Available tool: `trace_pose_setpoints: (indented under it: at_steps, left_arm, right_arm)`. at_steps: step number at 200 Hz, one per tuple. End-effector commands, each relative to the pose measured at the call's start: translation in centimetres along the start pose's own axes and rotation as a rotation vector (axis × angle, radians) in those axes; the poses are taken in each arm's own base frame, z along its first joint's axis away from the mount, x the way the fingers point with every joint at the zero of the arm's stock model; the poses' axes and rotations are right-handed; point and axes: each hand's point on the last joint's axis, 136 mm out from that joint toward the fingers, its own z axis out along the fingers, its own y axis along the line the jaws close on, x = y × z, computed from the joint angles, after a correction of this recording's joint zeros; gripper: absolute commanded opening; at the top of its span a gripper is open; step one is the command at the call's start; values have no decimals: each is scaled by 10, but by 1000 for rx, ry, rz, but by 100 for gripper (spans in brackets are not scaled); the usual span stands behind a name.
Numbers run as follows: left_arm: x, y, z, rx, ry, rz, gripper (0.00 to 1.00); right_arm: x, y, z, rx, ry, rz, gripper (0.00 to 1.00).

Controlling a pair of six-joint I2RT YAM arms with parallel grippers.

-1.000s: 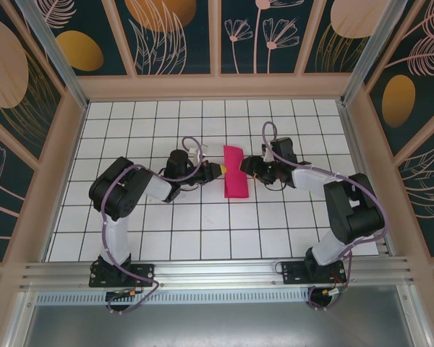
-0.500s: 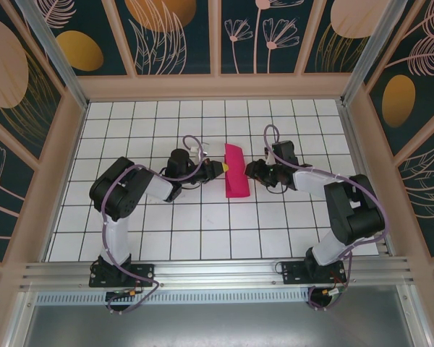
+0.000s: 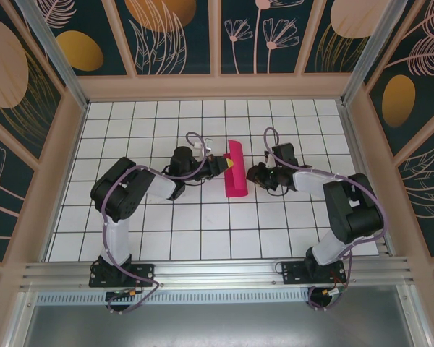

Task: Fold a paper plane with a square sheet of paper (pick it up from the middle)
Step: Hold the square sheet of paper at the center of the table.

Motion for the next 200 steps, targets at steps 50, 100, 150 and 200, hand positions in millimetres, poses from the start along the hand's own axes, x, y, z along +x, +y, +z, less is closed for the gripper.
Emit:
trace_pose_setpoints:
  at_steps: [50, 100, 150, 200]
  left_arm:
    - [5, 29, 8, -84, 10, -25, 0]
    - [5, 65, 7, -295, 48, 27, 0]
    - [4, 77, 7, -368, 65, 27, 0]
    - [3, 84, 6, -418, 66, 14, 0]
  right_arm:
    - [-18, -22, -19, 108, -87, -9, 37]
    - [-20, 8, -22, -40, -59, -93, 54]
    - [-21, 11, 0, -32, 29, -155, 60]
    - [-21, 11, 24, -16, 108, -191, 60]
